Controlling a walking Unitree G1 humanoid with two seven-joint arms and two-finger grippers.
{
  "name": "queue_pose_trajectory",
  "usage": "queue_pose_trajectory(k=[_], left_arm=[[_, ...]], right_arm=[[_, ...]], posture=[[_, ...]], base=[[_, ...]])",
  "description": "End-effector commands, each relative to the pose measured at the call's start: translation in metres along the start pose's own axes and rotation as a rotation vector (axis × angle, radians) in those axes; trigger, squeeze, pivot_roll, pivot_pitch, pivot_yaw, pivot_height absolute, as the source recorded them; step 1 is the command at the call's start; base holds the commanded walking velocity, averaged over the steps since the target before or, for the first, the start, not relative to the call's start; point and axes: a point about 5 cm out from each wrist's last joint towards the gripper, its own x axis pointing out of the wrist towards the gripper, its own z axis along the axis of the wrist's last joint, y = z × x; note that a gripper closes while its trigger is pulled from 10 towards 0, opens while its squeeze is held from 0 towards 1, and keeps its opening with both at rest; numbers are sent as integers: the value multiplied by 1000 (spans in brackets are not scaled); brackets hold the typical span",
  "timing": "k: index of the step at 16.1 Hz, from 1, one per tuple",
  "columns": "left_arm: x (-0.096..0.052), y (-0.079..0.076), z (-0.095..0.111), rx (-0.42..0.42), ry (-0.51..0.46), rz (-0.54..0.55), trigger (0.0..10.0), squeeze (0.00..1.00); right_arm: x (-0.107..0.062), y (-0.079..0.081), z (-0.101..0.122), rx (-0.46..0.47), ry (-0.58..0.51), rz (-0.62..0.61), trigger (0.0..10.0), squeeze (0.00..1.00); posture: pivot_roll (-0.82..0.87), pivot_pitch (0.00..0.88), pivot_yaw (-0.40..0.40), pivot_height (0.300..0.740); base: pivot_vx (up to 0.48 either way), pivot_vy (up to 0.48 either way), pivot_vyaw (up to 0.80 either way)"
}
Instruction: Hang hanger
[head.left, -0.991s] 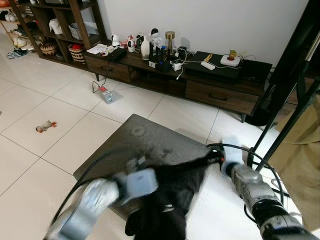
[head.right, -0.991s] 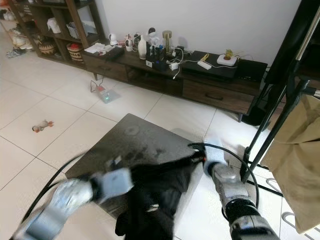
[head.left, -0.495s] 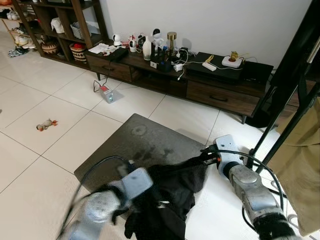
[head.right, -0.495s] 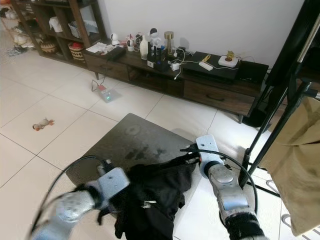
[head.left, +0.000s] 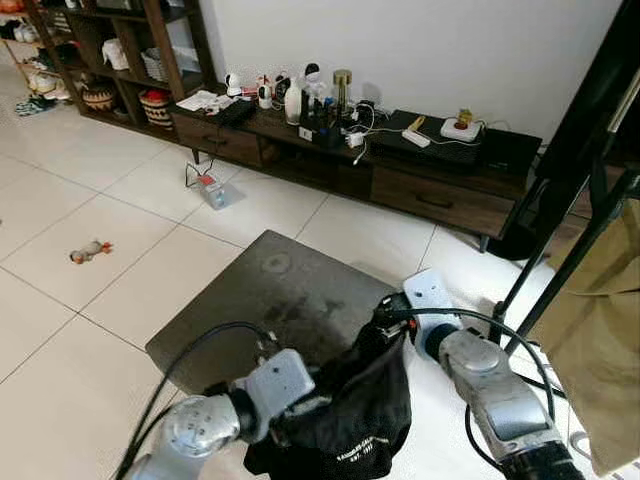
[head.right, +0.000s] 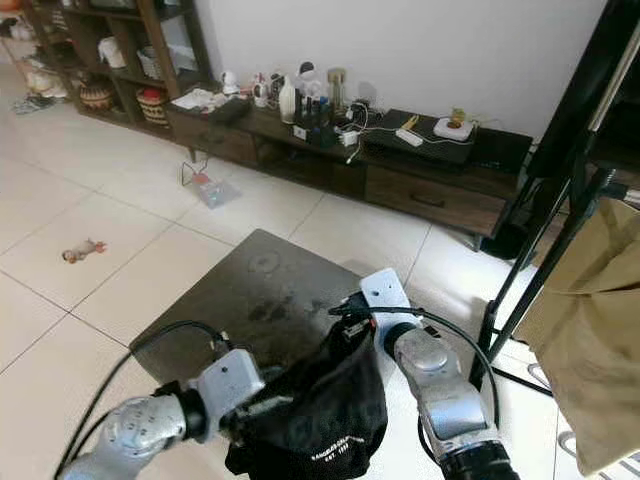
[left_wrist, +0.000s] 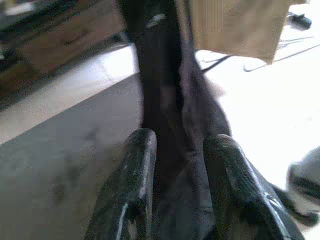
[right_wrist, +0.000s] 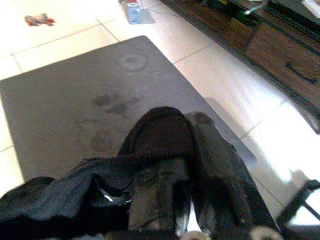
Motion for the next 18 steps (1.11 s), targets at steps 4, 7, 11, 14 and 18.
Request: queue_pose_trajectory(k=[4,7,11,14,18], left_arm=[[3,25,20,2,-123,284,10000,1000],[-6,30,26,-119,-220,510,10000,337],[-32,31,16,-186,-248,736,10000,0],[-29,25,8,-242,-228,703,10000,0],[-30,45,10,-257,-242,785,10000,0]], right_arm=[[-5,-11,-3,105,-9,-87,0,0],[-21,-21,-18,348,-75,-211,0,0],[-53,-21,-22,384,-220,-365,0,0],[-62,-27,-25,404,-244,-468,10000,0],[-63,-24,-16,329,-277,-536,10000,0]], posture=[[-11,94,-1,740],[-21,85,2,740],[-20,49,8,740],[-42,37,33,740],[-91,52,53,740]], base=[[0,0,0],[0,0,0],[0,0,0],[0,0,0],[0,0,0]])
